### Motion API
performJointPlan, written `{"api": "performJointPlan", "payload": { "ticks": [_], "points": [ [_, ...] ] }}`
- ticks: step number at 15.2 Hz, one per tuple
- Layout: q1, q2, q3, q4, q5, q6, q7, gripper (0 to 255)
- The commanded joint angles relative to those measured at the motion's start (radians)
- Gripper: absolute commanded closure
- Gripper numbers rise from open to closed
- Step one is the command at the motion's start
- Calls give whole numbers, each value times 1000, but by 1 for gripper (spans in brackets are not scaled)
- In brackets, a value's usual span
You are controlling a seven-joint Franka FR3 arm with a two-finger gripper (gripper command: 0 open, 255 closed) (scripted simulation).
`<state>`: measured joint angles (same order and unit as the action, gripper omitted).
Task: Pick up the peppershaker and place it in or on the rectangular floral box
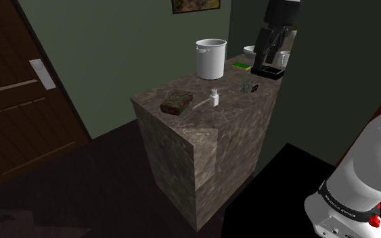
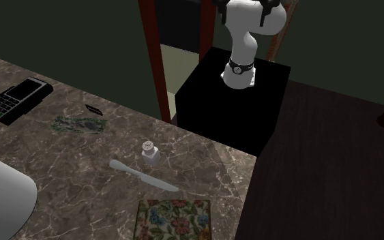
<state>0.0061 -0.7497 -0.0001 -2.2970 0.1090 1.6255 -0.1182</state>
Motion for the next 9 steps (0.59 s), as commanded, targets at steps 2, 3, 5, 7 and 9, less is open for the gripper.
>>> {"api": "performJointPlan", "payload": {
  "ticks": [2,3,5,7,9],
  "points": [
    [-3,18,-4,-13,-4,35,-7,0],
    [-7,37,-7,-25,-9,70,-14,0],
    [-13,80,-15,-44,-16,140,-27,0],
    [-19,127,-23,-57,-23,209,-40,0],
    [-25,179,-31,-65,-29,277,-52,0]
  ]
}}
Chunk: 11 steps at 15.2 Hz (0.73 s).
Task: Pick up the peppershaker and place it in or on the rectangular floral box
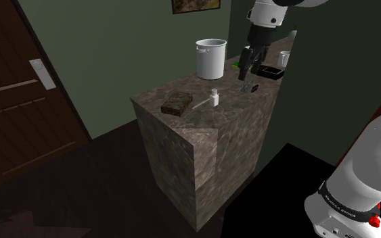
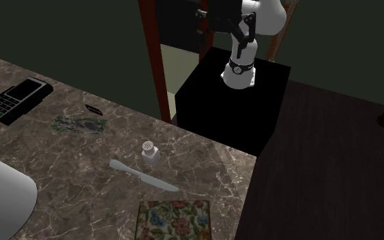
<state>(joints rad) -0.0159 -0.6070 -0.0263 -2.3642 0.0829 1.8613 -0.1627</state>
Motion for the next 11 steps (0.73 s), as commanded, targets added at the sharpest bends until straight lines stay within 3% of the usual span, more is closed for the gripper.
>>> {"api": "performJointPlan", "payload": {
  "ticks": [1,11],
  "points": [
    [-6,64,-9,1,-6,74,-14,0],
    [-28,382,-54,64,-10,374,-75,0]
  ]
}}
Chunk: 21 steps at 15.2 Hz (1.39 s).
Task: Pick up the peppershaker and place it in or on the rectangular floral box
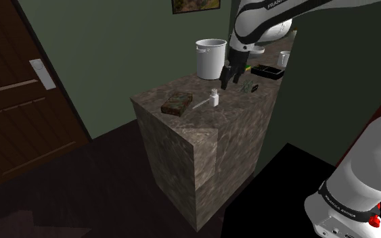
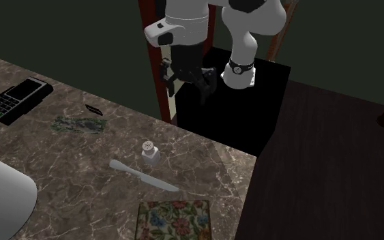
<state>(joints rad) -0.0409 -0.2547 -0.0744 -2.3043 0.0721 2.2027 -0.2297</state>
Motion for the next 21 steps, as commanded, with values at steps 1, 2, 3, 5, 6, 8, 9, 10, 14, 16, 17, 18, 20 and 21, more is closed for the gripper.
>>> {"api": "performJointPlan", "payload": {
  "ticks": [1,2,3,5,6,8,9,10,14,16,17,18,20,21],
  "points": [
    [-5,65,-10,18,3,57,-15,0],
    [-6,100,-14,33,6,82,-22,0],
    [-8,135,-18,50,9,104,-29,0],
    [-12,207,-26,88,18,147,-43,0],
    [-15,243,-29,109,23,166,-51,0],
    [-21,316,-34,154,35,202,-66,0],
    [-24,352,-36,179,41,218,-73,0],
    [-28,389,-38,205,47,232,-81,0],
    [-33,446,-37,232,59,267,-92,0],
    [-34,467,-35,232,65,288,-96,0],
    [-34,478,-34,232,68,298,-98,0],
    [-34,489,-32,233,71,308,-100,0],
    [-35,506,-30,234,76,324,-103,0],
    [-35,506,-30,234,76,324,-103,0]
  ]
}}
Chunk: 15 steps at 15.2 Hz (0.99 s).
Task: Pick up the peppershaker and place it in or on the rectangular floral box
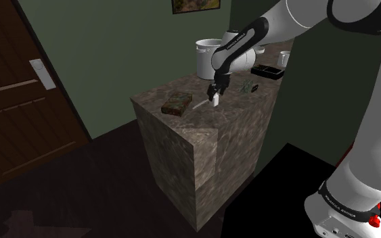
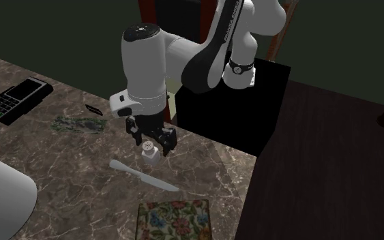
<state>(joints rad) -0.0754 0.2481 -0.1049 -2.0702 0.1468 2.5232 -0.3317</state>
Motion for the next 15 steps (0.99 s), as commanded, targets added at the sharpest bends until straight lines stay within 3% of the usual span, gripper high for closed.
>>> {"api": "performJointPlan", "payload": {
  "ticks": [1,6,7,15],
  "points": [
    [-1,3,0,0,1,3,-1,0],
    [0,3,0,0,1,3,-1,0],
    [0,3,0,0,1,3,-1,255],
    [0,3,0,0,1,4,-1,255]
  ]
}}
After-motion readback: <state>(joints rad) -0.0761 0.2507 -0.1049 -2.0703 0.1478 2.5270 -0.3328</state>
